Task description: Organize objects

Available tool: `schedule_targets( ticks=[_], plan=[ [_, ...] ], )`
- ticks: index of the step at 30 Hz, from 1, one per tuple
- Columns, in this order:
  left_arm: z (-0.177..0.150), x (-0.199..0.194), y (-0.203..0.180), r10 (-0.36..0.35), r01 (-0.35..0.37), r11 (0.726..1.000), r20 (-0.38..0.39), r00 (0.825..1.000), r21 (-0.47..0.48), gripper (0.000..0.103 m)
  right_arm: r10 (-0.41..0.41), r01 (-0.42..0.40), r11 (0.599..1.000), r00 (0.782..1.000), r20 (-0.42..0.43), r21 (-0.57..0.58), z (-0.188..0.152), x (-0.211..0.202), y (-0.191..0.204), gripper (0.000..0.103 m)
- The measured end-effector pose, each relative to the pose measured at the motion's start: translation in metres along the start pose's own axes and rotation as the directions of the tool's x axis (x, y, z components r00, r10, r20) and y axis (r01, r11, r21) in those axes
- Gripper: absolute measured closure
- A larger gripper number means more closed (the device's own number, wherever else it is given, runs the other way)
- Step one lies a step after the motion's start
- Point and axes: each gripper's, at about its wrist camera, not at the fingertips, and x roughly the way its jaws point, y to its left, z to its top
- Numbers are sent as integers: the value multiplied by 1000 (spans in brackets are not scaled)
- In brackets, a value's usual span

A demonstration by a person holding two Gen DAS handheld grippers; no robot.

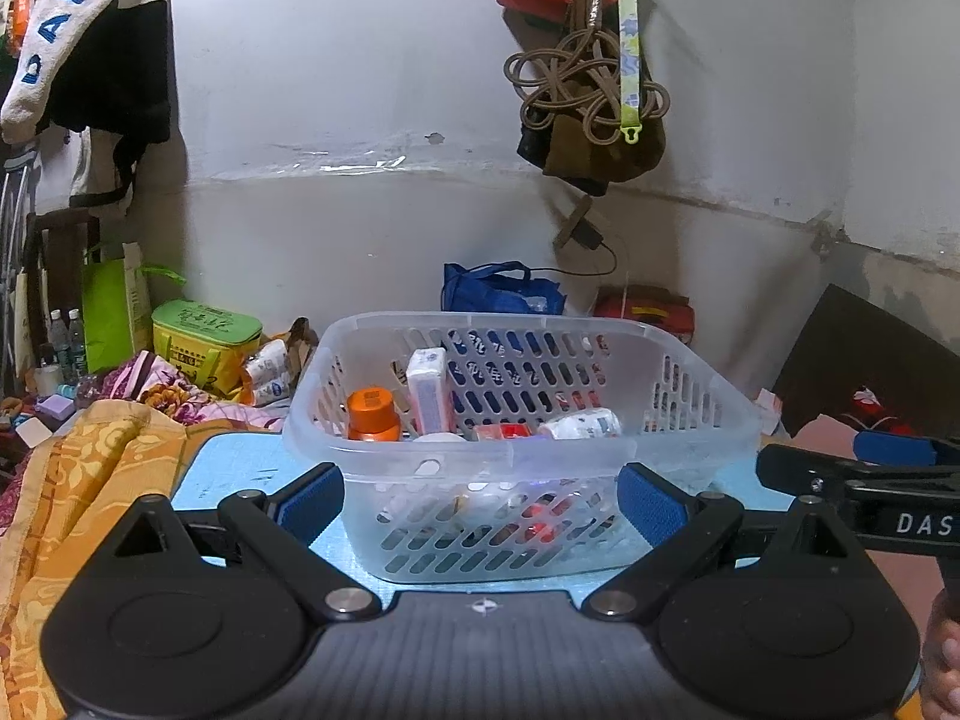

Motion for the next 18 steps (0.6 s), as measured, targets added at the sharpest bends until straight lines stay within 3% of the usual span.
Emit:
schedule_targets(
  ticks=[18],
  plan=[
    [-2, 1, -1, -22, 22, 1000, -3, 1000, 3, 4, -6, 6, 1000, 1000, -1, 1, 1, 1, -2, 0]
  ],
)
